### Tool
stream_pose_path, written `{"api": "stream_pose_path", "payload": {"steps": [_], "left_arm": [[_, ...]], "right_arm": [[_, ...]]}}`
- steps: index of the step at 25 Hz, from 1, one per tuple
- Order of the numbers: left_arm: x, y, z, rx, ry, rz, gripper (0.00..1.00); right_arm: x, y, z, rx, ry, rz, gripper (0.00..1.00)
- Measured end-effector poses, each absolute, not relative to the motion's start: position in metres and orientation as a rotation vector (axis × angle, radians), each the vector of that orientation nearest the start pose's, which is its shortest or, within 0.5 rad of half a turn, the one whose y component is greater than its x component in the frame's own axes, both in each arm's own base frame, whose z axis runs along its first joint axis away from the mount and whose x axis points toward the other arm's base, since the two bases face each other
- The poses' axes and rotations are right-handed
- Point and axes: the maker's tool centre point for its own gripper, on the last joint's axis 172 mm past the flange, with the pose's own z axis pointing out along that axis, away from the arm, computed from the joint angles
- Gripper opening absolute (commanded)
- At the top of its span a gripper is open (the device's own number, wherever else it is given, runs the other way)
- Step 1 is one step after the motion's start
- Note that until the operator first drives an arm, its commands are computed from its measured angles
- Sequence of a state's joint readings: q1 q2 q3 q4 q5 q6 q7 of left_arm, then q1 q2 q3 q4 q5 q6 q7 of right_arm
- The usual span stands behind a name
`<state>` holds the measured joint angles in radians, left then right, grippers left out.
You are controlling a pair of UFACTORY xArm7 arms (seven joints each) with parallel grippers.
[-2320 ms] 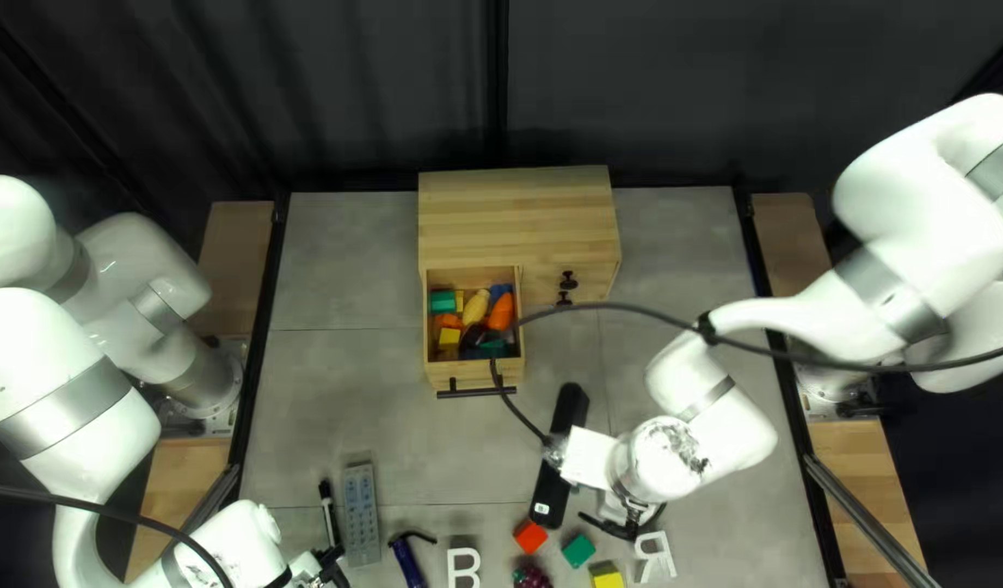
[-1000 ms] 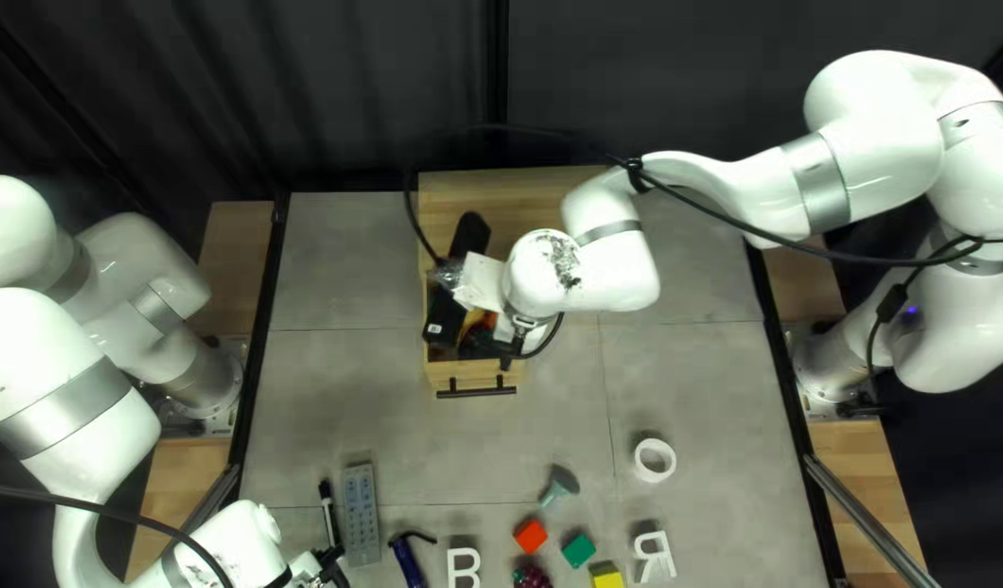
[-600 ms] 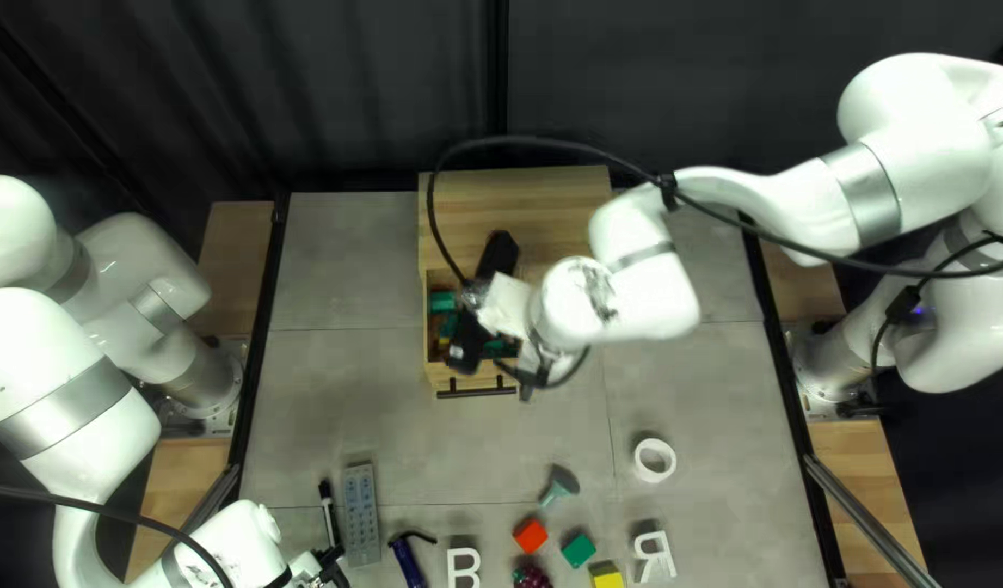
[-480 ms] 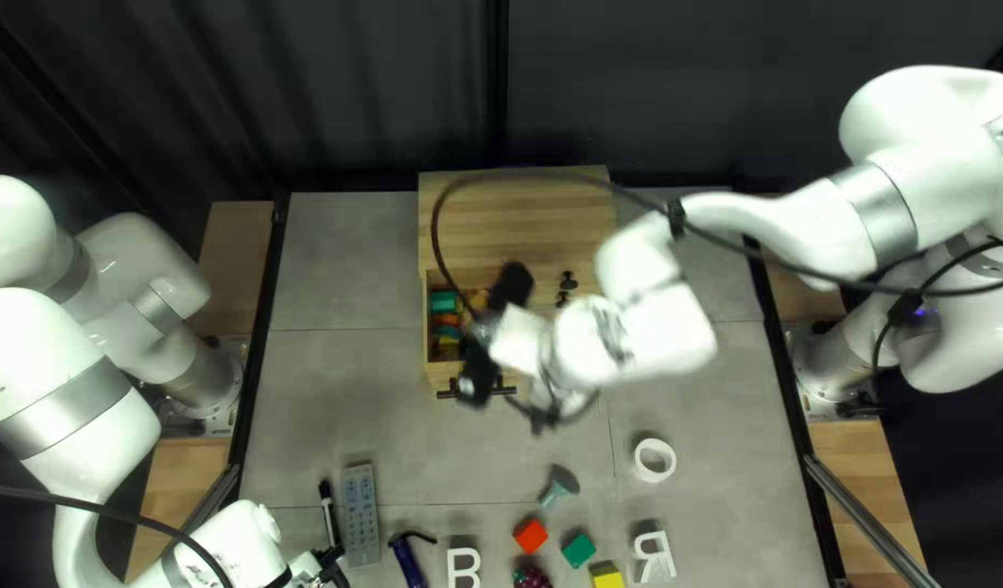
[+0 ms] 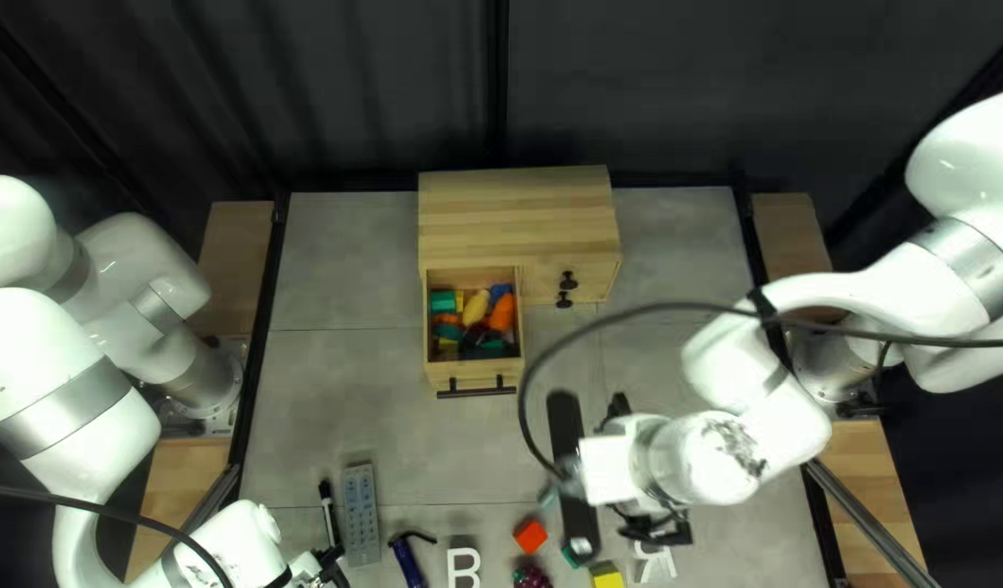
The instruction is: Open drawers and place objects into drawer and close
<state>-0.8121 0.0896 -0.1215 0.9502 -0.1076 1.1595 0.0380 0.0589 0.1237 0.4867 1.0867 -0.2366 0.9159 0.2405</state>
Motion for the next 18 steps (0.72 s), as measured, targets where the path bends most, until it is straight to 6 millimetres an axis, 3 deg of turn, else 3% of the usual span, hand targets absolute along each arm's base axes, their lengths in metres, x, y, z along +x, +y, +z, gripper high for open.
{"api": "stream_pose_path", "payload": {"steps": [8, 18], "left_arm": [[0.208, -0.323, 0.112, -2.752, 1.354, 0.484, 1.00], [0.208, -0.323, 0.112, -2.752, 1.354, 0.484, 1.00]], "right_arm": [[0.483, 0.281, 0.122, -2.921, -1.162, -0.159, 1.00], [0.507, 0.290, 0.087, -2.855, -1.275, -0.164, 1.00]]}}
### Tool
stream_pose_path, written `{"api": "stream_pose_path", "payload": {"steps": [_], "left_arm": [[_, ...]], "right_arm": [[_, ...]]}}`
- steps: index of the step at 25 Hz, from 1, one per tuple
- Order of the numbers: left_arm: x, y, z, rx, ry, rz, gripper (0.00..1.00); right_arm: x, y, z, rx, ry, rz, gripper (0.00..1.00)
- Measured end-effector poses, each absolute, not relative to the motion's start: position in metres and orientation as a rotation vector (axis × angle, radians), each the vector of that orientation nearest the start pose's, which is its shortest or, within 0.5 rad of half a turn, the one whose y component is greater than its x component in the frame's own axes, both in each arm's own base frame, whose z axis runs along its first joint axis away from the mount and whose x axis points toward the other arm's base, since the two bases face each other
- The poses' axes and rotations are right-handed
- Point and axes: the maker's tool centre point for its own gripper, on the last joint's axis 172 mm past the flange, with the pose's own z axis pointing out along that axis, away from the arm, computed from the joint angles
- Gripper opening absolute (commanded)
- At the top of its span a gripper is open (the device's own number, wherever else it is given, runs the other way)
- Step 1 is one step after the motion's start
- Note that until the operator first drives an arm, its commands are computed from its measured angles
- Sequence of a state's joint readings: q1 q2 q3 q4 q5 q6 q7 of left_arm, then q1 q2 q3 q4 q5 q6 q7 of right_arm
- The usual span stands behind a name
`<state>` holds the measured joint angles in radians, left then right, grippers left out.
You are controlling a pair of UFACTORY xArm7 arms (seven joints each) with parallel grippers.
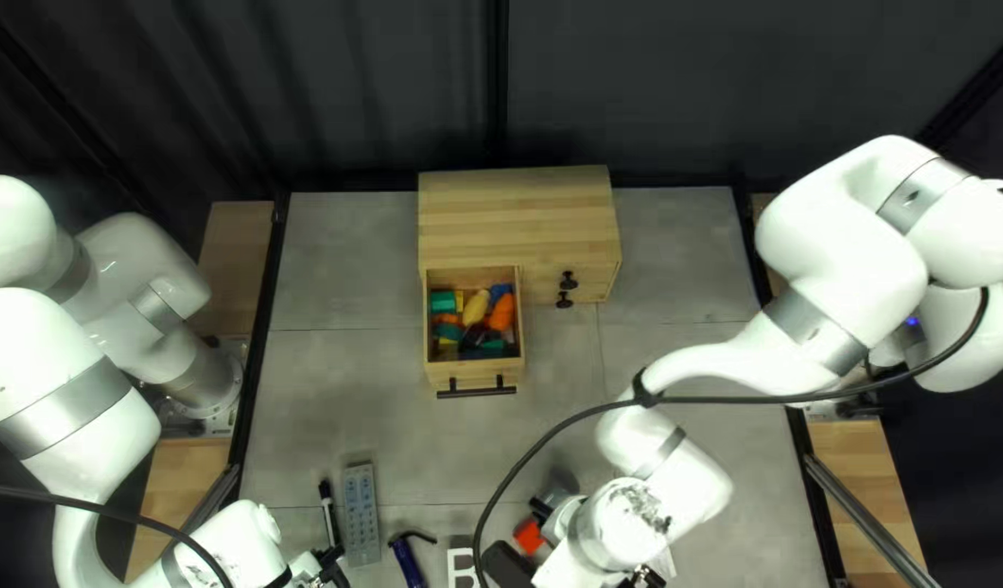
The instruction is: Open drawers and place objects into drawer and close
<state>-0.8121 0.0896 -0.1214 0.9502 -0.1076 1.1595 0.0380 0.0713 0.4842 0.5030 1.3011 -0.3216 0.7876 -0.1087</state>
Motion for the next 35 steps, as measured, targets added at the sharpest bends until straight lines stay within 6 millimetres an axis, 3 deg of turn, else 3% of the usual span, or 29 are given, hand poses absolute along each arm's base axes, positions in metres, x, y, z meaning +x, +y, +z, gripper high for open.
{"api": "stream_pose_path", "payload": {"steps": [11, 23, 35], "left_arm": [[0.208, -0.323, 0.112, -2.752, 1.354, 0.484, 1.00], [0.208, -0.323, 0.112, -2.752, 1.354, 0.484, 1.00], [0.208, -0.323, 0.112, -2.752, 1.354, 0.484, 1.00]], "right_arm": [[0.530, 0.279, 0.072, -2.937, -1.158, -0.103, 1.00], [0.532, 0.277, 0.049, -2.986, -1.055, -0.039, 1.00], [0.535, 0.275, 0.044, -2.986, -1.049, -0.048, 1.00]]}}
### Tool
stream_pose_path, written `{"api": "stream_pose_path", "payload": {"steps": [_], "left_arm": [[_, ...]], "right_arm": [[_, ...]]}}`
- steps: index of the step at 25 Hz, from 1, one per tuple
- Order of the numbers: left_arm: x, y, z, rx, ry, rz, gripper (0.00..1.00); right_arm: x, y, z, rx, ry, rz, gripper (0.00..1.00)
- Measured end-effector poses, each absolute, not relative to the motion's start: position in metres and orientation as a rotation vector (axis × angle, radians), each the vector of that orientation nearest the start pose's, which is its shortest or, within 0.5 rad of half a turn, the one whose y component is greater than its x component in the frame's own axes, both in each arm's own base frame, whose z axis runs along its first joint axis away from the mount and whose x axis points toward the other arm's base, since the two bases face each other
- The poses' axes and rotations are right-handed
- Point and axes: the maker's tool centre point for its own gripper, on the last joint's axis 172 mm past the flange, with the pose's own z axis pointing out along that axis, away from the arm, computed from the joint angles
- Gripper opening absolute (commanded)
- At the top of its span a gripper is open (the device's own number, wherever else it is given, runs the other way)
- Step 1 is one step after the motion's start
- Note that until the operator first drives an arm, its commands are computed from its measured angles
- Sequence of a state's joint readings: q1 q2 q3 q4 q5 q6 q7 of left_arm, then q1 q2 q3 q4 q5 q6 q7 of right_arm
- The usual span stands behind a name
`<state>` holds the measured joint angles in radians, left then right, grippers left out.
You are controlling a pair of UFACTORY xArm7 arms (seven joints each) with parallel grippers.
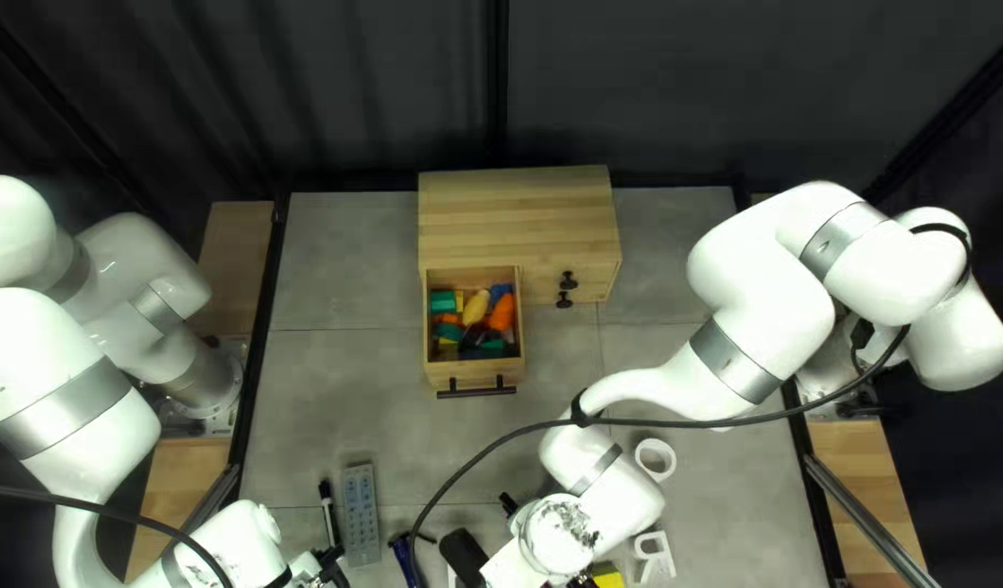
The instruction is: Open drawers and place objects into drawer and close
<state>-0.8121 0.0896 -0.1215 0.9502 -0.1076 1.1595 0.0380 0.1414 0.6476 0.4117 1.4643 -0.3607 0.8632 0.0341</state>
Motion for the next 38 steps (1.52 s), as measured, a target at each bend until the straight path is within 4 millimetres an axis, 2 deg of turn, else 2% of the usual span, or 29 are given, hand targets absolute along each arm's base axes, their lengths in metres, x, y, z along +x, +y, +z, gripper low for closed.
{"api": "stream_pose_path", "payload": {"steps": [20, 22, 23, 25, 26, 27, 28, 29, 30, 32, 38], "left_arm": [[0.208, -0.323, 0.112, -2.752, 1.354, 0.484, 1.00], [0.208, -0.323, 0.112, -2.752, 1.354, 0.484, 1.00], [0.208, -0.323, 0.112, -2.752, 1.354, 0.484, 1.00], [0.208, -0.323, 0.112, -2.752, 1.354, 0.484, 1.00], [0.208, -0.323, 0.112, -2.752, 1.354, 0.484, 1.00], [0.208, -0.323, 0.112, -2.752, 1.354, 0.484, 1.00], [0.208, -0.323, 0.112, -2.752, 1.354, 0.484, 1.00], [0.208, -0.323, 0.112, -2.752, 1.354, 0.484, 1.00], [0.208, -0.323, 0.112, -2.752, 1.354, 0.484, 1.00], [0.208, -0.323, 0.112, -2.752, 1.354, 0.484, 1.00], [0.208, -0.323, 0.112, -2.752, 1.354, 0.484, 1.00]], "right_arm": [[0.540, 0.271, 0.031, -2.981, -1.047, -0.047, 1.00], [0.540, 0.271, 0.030, -2.983, -1.043, -0.048, 0.98], [0.540, 0.271, 0.030, -2.983, -1.041, -0.048, 0.91], [0.541, 0.271, 0.029, -2.984, -1.040, -0.050, 0.84], [0.541, 0.271, 0.029, -2.985, -1.039, -0.051, 0.75], [0.541, 0.271, 0.029, -2.986, -1.039, -0.052, 0.56], [0.541, 0.271, 0.029, -2.986, -1.039, -0.053, 0.56], [0.541, 0.271, 0.029, -2.987, -1.039, -0.053, 0.31], [0.541, 0.271, 0.028, -2.988, -1.040, -0.054, 0.17], [0.541, 0.271, 0.028, -2.989, -1.041, -0.054, 0.14], [0.540, 0.269, 0.028, -2.997, -1.041, -0.062, 0.13]]}}
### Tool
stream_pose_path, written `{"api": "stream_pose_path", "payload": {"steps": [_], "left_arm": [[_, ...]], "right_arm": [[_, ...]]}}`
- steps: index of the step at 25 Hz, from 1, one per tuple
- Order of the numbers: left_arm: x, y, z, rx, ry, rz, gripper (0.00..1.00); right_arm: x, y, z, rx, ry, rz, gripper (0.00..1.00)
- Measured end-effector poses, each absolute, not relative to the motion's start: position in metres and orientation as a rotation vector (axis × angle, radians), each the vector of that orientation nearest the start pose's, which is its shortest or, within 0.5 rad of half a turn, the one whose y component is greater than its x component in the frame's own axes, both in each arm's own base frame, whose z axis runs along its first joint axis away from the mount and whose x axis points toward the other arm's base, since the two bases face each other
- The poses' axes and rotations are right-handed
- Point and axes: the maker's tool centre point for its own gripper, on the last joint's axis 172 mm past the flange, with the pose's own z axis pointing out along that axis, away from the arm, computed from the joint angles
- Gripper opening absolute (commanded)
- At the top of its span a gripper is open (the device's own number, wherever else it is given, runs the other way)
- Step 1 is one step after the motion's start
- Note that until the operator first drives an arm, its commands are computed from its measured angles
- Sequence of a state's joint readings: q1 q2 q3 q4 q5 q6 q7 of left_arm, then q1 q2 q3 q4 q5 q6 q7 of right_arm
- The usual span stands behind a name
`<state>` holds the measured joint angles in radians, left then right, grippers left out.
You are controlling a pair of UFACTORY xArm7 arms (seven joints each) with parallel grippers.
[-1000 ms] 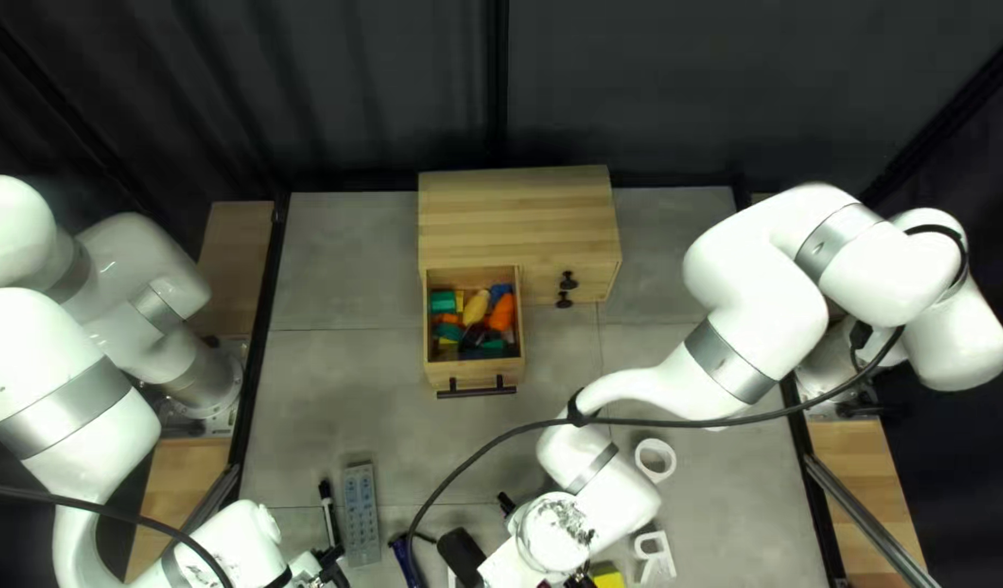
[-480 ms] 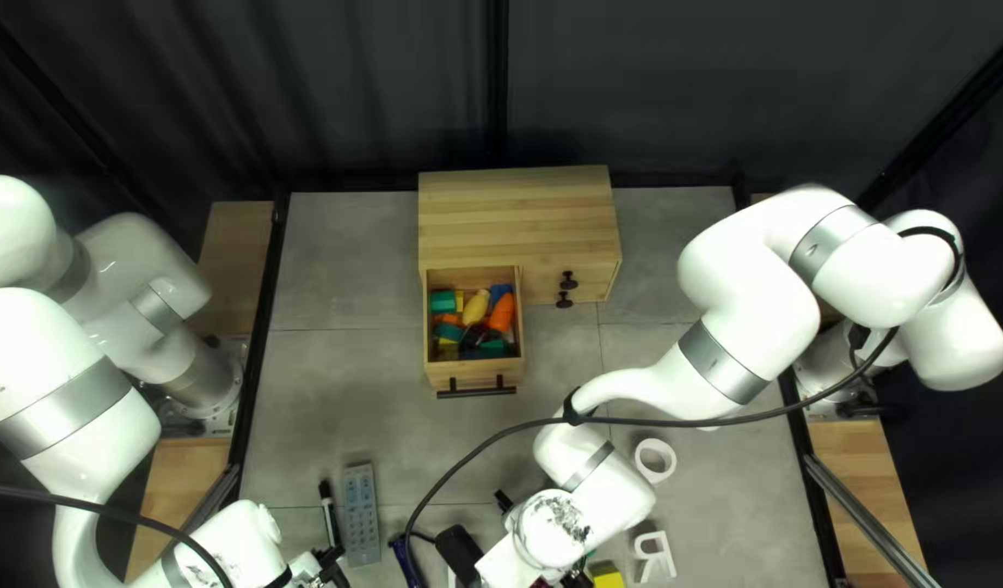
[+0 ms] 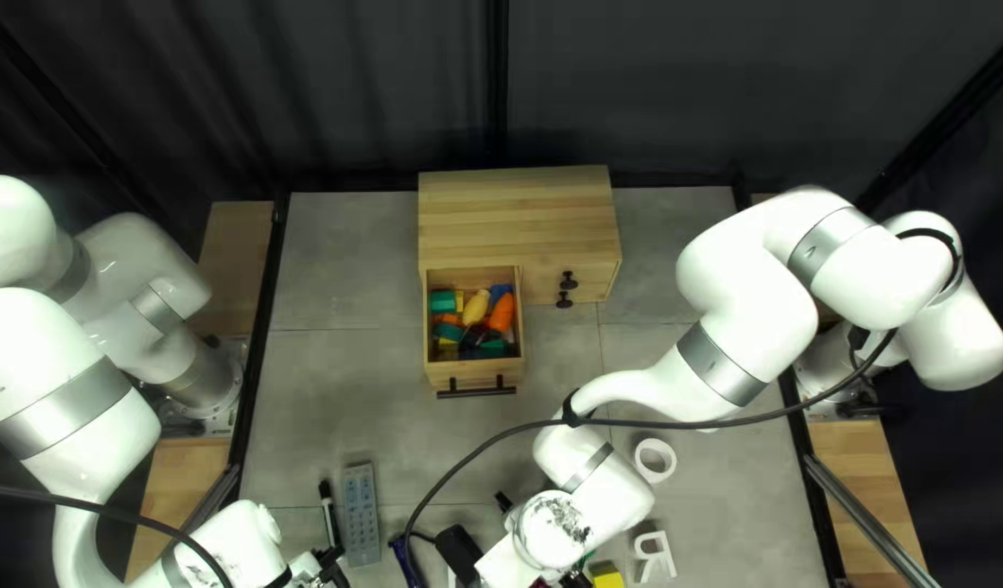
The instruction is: Open drawers and place objects into drawer and close
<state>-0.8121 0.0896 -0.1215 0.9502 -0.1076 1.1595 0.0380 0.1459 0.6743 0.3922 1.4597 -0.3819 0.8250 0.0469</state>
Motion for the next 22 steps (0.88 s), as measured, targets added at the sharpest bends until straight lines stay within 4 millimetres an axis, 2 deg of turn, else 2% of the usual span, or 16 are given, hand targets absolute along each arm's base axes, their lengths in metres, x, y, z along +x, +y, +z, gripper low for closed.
{"api": "stream_pose_path", "payload": {"steps": [6, 12, 16, 22], "left_arm": [[0.208, -0.323, 0.112, -2.752, 1.354, 0.484, 1.00], [0.208, -0.323, 0.112, -2.752, 1.354, 0.484, 1.00], [0.208, -0.323, 0.112, -2.752, 1.354, 0.484, 1.00], [0.208, -0.323, 0.112, -2.752, 1.354, 0.484, 1.00]], "right_arm": [[0.538, 0.263, 0.042, -3.017, -1.039, -0.066, 0.10], [0.538, 0.246, 0.075, -3.055, -0.997, 0.000, 0.06], [0.538, 0.216, 0.108, -3.113, -0.872, 0.027, 0.05], [0.536, 0.171, 0.170, -3.237, -0.575, -0.021, 0.05]]}}
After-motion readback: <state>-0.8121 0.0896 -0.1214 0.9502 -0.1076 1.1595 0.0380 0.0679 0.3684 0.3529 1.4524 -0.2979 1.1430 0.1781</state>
